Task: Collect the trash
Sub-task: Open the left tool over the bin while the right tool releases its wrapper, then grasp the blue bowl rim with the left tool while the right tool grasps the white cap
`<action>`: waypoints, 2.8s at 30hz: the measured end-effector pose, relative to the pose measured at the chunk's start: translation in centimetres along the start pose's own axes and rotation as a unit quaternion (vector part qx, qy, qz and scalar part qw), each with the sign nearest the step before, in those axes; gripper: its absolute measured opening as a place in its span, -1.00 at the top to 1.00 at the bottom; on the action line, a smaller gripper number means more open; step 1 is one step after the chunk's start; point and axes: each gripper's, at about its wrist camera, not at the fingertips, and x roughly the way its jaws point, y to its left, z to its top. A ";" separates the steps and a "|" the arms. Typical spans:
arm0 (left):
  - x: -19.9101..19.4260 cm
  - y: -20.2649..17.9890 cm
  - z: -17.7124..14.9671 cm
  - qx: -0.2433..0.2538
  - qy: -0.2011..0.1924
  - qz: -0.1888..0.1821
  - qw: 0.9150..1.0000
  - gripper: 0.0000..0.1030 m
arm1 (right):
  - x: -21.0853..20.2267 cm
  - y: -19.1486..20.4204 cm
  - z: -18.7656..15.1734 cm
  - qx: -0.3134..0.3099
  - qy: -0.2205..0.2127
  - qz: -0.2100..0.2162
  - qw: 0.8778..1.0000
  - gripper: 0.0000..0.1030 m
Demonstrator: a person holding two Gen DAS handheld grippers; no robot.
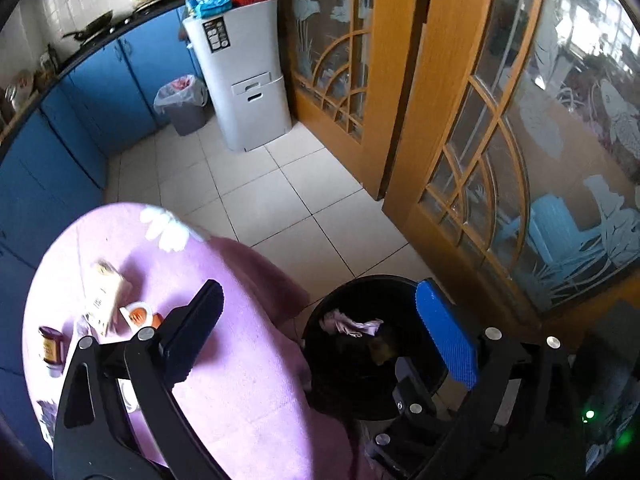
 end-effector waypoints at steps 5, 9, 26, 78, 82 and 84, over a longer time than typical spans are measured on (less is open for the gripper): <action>-0.4 0.3 -0.3 0.000 -0.008 0.016 1.000 -0.86 | 0.0 0.0 0.0 0.002 0.001 0.003 1.000 -0.86; -0.5 0.9 -0.3 -0.007 -0.008 0.020 1.000 -0.86 | 0.0 0.1 0.0 0.001 0.001 0.003 1.000 -0.86; -3.1 5.3 -1.6 -0.040 -0.020 0.047 0.998 -0.86 | -2.0 2.8 -0.4 -0.023 -0.013 0.015 1.000 -0.86; -3.2 29.5 -20.7 -0.277 0.121 0.037 0.952 0.84 | 3.0 27.9 -8.6 -0.310 0.065 0.084 0.945 0.85; -4.5 29.5 -20.7 -0.275 0.101 0.033 0.955 0.88 | 2.4 27.3 -8.6 -0.292 0.067 0.106 0.948 0.85; -5.3 29.4 -20.4 -0.274 0.088 0.032 0.957 0.88 | 2.2 27.3 -8.4 -0.292 0.063 0.104 0.949 0.85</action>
